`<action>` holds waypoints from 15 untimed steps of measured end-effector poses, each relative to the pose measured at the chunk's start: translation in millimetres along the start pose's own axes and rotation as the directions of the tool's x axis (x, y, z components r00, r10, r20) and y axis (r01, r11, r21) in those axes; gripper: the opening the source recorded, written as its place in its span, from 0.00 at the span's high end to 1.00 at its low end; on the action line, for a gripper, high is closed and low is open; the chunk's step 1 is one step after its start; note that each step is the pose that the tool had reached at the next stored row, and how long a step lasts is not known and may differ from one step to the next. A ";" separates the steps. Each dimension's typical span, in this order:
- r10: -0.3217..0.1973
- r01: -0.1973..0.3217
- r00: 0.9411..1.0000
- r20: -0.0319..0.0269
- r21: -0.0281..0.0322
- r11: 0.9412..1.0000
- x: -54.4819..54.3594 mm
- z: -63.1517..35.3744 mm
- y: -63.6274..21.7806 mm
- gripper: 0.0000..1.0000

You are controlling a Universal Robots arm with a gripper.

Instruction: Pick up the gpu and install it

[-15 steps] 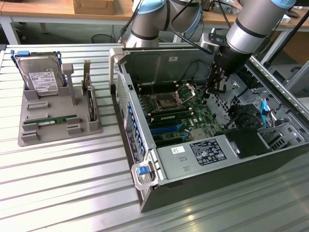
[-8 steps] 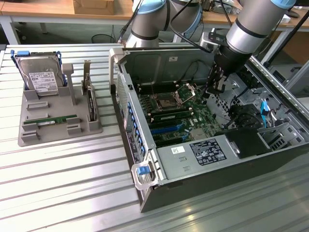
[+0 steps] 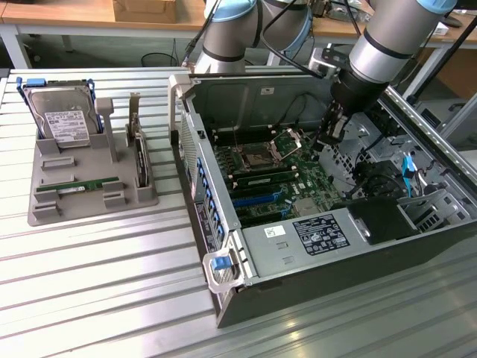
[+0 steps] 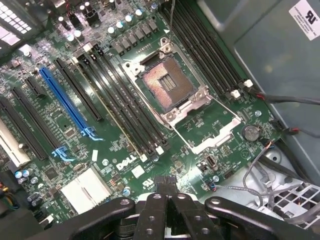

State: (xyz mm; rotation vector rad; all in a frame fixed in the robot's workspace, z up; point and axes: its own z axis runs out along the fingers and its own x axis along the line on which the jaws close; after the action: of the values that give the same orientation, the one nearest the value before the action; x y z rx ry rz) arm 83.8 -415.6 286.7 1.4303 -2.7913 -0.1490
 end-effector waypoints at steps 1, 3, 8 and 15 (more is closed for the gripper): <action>0.007 -0.007 1.000 0.001 0.000 1.000 0.0 0.0 0.0 0.89; 0.032 -0.032 0.999 0.003 0.001 0.999 0.0 0.0 0.0 0.89; 0.073 -0.073 0.997 0.006 0.003 0.997 0.0 0.0 0.0 0.89; 0.152 -0.152 0.988 0.013 0.005 0.988 0.0 0.0 0.0 0.89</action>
State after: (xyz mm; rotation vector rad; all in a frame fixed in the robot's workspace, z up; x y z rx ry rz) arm 83.9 -415.6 286.7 1.2157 -2.8991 -0.1492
